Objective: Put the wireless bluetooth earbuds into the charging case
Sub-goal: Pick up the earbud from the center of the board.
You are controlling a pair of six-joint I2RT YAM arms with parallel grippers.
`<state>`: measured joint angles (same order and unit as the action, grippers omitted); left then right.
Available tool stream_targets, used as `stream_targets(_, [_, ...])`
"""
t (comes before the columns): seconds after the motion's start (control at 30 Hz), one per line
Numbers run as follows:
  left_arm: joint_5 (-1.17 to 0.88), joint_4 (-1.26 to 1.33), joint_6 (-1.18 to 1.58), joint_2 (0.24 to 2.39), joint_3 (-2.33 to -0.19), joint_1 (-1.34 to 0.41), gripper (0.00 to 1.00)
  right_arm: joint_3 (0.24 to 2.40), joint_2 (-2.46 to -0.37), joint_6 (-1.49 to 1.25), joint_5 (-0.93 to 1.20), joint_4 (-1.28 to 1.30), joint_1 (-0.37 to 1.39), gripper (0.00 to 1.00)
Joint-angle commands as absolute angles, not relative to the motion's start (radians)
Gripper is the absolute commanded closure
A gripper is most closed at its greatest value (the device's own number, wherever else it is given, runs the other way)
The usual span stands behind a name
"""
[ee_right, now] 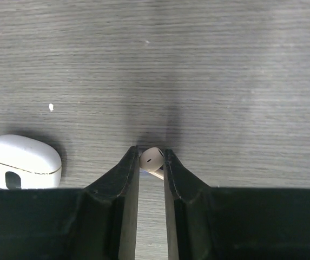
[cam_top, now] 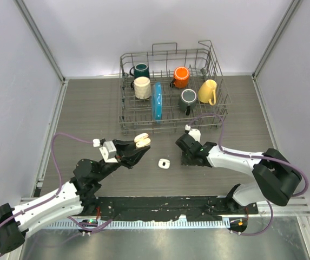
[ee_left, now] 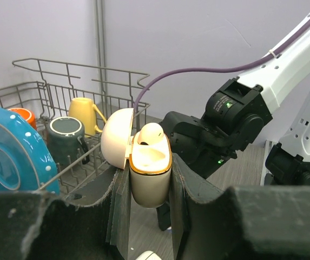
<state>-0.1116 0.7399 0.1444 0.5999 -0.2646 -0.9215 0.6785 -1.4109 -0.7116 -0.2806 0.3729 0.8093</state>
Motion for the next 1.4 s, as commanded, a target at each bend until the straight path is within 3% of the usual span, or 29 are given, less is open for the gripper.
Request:
stream_targets(0.0, [-0.097, 0.773, 0.132, 0.589, -0.264, -0.919, 1.00, 0.595, -1.353, -0.916, -0.344, 0.364, 0.804, 0.84])
stream_targets(0.1, [-0.092, 0.775, 0.135, 0.583, -0.261, -0.919, 1.00, 0.549, -1.307, -1.002, -0.357, 0.334, 0.804, 0.84])
stream_targets(0.13, [-0.092, 0.773, 0.137, 0.580, -0.259, -0.919, 1.00, 0.545, -1.296, -1.009, -0.373, 0.330, 0.804, 0.77])
stream_targets(0.23, [-0.086, 0.770, 0.135, 0.572, -0.255, -0.919, 1.00, 0.554, -1.295, -1.005, -0.405, 0.344, 0.804, 0.74])
stream_targets(0.4, [-0.080, 0.770, 0.135, 0.572, -0.255, -0.919, 1.00, 0.584, -1.324, -0.963, -0.410, 0.345, 0.804, 0.63])
stream_targets(0.8, [-0.081, 0.772, 0.138, 0.577, -0.258, -0.919, 1.00, 0.627, -1.276, -0.772, -0.382, 0.321, 0.804, 0.51])
stream_targets(1.37, [-0.081, 0.767, 0.138, 0.574, -0.258, -0.919, 1.00, 0.695, -1.342, -0.568, -0.285, 0.342, 0.804, 0.51])
